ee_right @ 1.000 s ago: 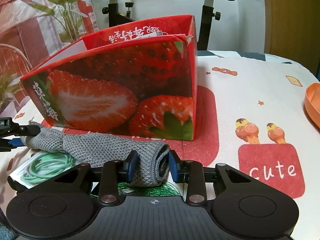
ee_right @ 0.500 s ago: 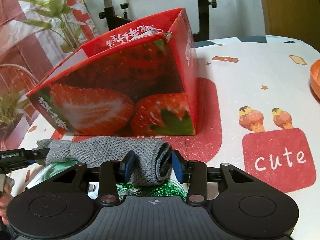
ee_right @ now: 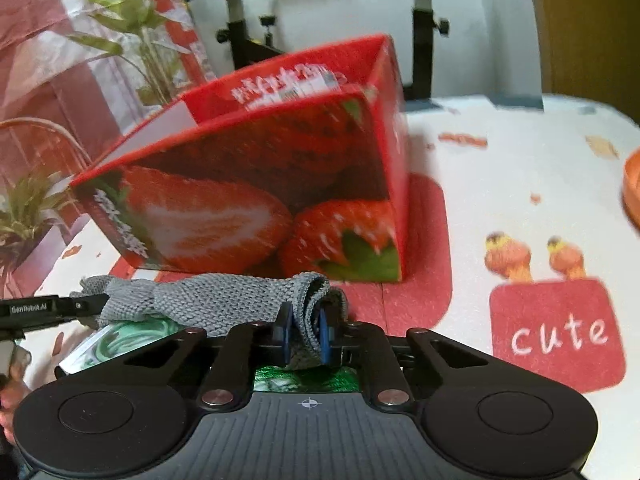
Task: Organize soft objects
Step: 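Close both grippers on the grey mesh cloth in front of the box, then lift the grey mesh cloth with both grippers over the red box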
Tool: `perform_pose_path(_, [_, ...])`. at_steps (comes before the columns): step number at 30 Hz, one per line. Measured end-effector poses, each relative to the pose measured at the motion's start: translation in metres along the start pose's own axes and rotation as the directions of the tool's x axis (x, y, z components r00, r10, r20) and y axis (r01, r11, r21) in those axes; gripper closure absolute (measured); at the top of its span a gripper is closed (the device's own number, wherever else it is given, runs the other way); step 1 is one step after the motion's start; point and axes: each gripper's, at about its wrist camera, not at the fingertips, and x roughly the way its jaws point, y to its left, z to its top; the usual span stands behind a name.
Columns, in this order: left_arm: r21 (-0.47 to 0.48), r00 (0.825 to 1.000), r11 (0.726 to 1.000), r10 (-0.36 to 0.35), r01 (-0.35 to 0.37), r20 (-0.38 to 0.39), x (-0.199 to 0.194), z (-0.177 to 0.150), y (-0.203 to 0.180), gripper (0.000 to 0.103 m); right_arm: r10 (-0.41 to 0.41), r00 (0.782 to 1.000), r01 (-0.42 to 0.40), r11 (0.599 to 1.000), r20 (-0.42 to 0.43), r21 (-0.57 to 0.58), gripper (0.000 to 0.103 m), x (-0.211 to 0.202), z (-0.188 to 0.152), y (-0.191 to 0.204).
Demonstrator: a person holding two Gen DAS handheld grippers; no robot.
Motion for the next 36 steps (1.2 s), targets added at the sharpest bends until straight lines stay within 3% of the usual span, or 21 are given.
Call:
perform_pose_path(11, [0.012, 0.994, 1.0, -0.012, 0.011, 0.11, -0.045, 0.016, -0.009, 0.085, 0.073, 0.988, -0.062, 0.995, 0.136, -0.082, 0.092, -0.043, 0.021, 0.02])
perform_pose_path(21, [0.073, 0.971, 0.996, -0.059, 0.043, 0.233, -0.084, 0.039, -0.03, 0.085, 0.156, 0.959, -0.119, 0.979, 0.237, -0.164, 0.092, -0.081, 0.049, 0.045])
perform_pose_path(30, [0.113, 0.952, 0.989, -0.128, 0.1, 0.279, -0.105, 0.056, -0.043, 0.086, 0.179, 0.939, -0.12, 0.97, 0.292, -0.209, 0.092, -0.102, 0.078, 0.054])
perform_pose_path(36, [0.153, 0.942, 0.983, -0.144, 0.101, 0.304, -0.106, 0.071, -0.053, 0.086, 0.158, 0.939, -0.09, 0.971, 0.306, -0.222, 0.093, -0.102, 0.102, 0.054])
